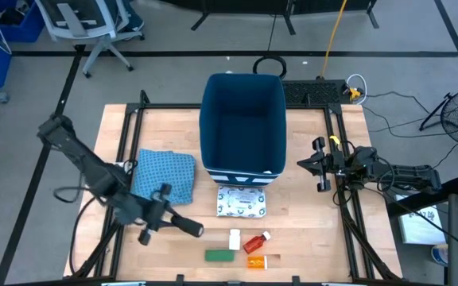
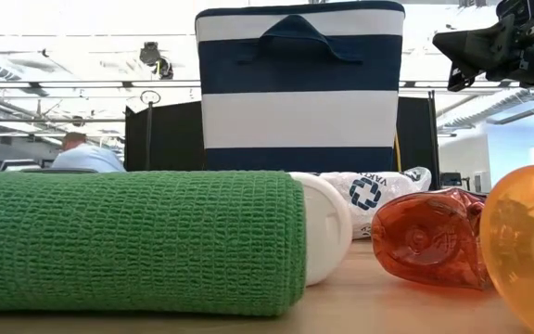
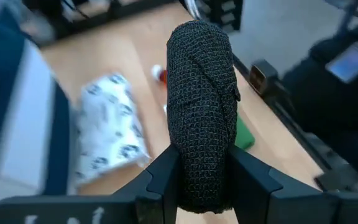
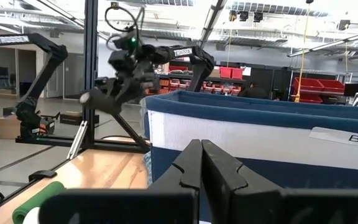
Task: Pick & place medical supplies in basket/bin
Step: Put the black bandage into the blue bin
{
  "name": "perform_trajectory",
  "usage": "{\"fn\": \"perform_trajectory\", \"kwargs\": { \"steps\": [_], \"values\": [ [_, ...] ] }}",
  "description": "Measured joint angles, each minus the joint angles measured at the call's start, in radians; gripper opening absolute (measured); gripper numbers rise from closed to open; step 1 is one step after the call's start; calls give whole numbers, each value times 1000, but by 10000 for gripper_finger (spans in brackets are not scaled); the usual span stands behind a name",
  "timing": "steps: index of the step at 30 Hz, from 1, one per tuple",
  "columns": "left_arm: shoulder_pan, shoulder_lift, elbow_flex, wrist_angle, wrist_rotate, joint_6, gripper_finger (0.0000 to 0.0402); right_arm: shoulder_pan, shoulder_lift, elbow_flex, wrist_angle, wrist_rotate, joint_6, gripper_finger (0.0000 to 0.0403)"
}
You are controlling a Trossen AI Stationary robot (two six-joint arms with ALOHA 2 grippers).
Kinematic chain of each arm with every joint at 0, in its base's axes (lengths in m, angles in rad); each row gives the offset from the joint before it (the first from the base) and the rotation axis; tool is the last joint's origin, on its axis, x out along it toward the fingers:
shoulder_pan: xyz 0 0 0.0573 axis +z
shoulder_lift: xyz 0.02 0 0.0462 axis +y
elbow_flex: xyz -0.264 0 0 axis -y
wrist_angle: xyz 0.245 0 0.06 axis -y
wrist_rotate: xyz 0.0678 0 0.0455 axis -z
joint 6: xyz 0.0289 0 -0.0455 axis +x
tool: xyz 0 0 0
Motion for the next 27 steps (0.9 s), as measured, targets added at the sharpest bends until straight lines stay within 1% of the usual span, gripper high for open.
{"fn": "perform_trajectory", "kwargs": {
  "steps": [3, 6, 9, 11, 13, 16, 20, 22, 25, 27],
  "values": [
    [-31, -84, -83, 67, -117, 59, 115, 0, 0, 0, 0, 1, -1, 0],
    [-30, -188, -222, 200, -165, 105, 115, 0, 0, 0, 0, 2, -1, 0],
    [-6, -304, -373, 344, -158, 126, 115, 0, 0, 0, 1, 2, -1, 0],
    [14, -383, -460, 424, -116, 128, 115, 0, 0, 0, 1, 2, -1, 0],
    [34, -459, -536, 477, -92, 128, 115, 0, 0, 0, 1, 2, -1, 0],
    [62, -554, -635, 518, -87, 128, 115, 0, 0, 0, 1, 2, -1, 0],
    [104, -657, -733, 556, -87, 114, 115, 0, 0, 0, 1, 2, -2, 0],
    [130, -689, -763, 561, -91, 93, 115, 0, 0, 0, 1, 3, -5, 0],
    [172, -710, -779, 563, -139, 56, 115, 0, 0, 0, 1, 23, -4, 0],
    [202, -706, -772, 563, -179, -2, 115, 0, 0, 0, 1, 43, 0, 0]
  ]
}}
